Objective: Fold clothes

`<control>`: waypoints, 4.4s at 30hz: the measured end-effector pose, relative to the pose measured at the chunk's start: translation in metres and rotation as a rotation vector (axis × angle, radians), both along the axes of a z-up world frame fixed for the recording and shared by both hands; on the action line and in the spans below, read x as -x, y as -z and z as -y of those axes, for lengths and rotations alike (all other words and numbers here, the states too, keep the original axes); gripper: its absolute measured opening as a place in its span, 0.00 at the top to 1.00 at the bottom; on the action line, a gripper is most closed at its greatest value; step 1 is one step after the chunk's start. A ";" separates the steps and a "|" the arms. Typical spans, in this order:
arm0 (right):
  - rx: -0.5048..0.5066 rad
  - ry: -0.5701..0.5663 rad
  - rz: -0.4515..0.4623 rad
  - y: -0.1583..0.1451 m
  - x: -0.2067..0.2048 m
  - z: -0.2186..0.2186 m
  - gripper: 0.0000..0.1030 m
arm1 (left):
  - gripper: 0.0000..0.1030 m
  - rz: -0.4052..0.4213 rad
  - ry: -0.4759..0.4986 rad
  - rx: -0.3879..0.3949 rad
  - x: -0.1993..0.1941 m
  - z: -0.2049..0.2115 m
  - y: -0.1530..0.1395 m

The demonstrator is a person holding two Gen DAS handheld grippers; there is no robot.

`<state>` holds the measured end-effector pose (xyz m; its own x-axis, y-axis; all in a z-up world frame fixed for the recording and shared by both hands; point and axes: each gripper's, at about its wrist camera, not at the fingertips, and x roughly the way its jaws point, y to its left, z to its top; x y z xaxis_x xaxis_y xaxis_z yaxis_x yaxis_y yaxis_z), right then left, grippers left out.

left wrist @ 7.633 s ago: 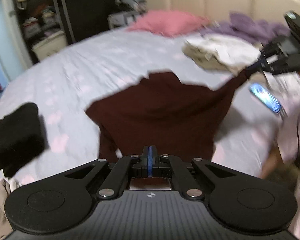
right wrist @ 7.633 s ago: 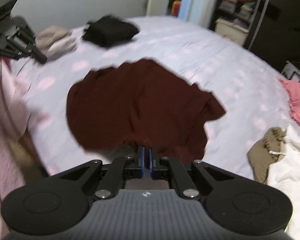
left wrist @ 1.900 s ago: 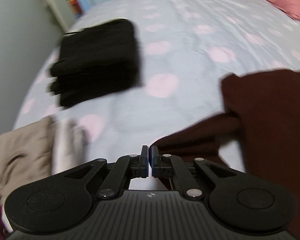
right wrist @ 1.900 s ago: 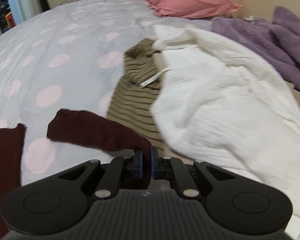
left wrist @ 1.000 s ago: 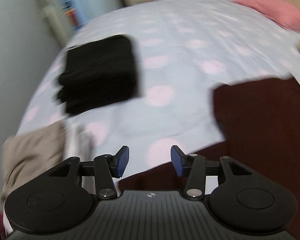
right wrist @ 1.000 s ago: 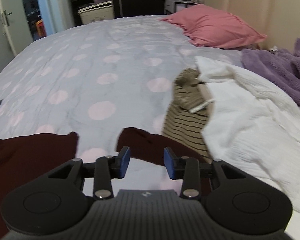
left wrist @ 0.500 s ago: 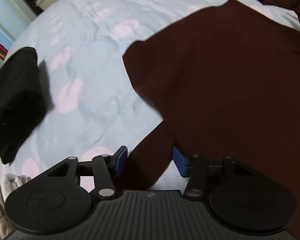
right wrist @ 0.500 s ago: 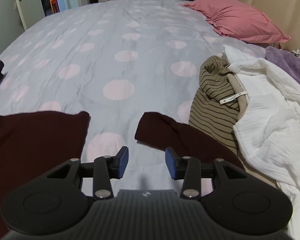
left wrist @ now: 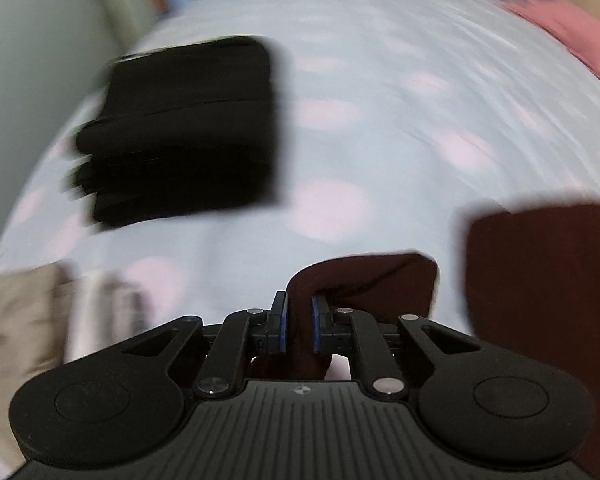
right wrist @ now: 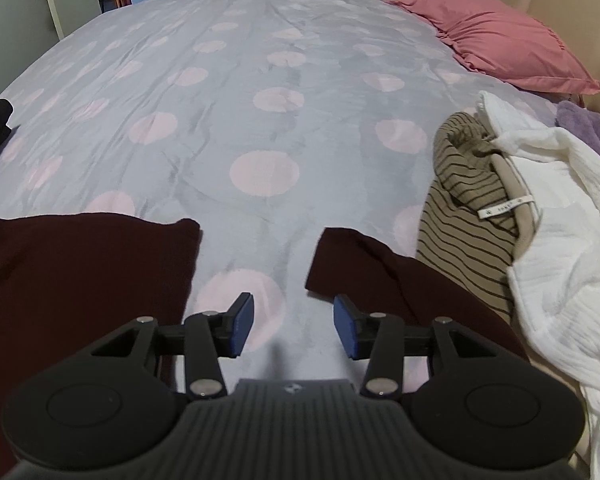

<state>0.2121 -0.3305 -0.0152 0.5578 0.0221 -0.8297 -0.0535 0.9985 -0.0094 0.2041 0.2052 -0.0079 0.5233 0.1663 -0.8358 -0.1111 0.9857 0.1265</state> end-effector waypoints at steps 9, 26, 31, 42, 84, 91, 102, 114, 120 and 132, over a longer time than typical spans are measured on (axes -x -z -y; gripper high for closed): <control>-0.157 -0.037 -0.015 0.001 -0.032 -0.016 0.57 | 0.61 0.065 -0.129 -0.111 -0.014 -0.015 -0.015; -0.333 -0.030 -0.134 0.058 -0.090 -0.053 0.84 | 0.60 -0.099 0.297 0.076 -0.044 0.086 0.032; -0.304 -0.060 -0.107 0.044 -0.081 -0.053 0.95 | 0.60 -0.103 0.299 0.088 -0.046 0.084 0.039; -0.156 -0.045 -0.197 0.037 -0.050 -0.020 0.96 | 0.59 -0.140 0.422 0.056 -0.044 0.122 0.052; -0.214 -0.089 -0.022 0.043 -0.093 -0.069 0.94 | 0.96 0.049 0.203 0.251 -0.074 0.087 0.039; -0.176 -0.108 0.008 0.029 -0.086 -0.067 0.70 | 0.79 0.031 0.214 0.177 -0.070 0.085 0.039; -0.187 -0.150 0.025 0.010 -0.064 -0.066 0.64 | 0.51 0.095 -0.020 0.029 -0.047 0.007 -0.002; -0.170 -0.175 0.048 0.000 -0.037 -0.065 0.57 | 0.51 -0.159 -0.108 -0.209 -0.014 -0.041 0.054; -0.153 -0.191 0.065 -0.010 -0.019 -0.062 0.57 | 0.88 -0.147 -0.122 -0.118 0.003 -0.047 0.047; -0.144 -0.238 0.030 -0.021 0.029 -0.068 0.57 | 0.90 0.045 -0.066 0.090 0.067 -0.014 -0.055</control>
<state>0.1834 -0.2624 0.0061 0.5468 0.2717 -0.7919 -0.2883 0.9491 0.1266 0.1367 0.2192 0.0472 0.5512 0.1269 -0.8247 -0.1800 0.9832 0.0310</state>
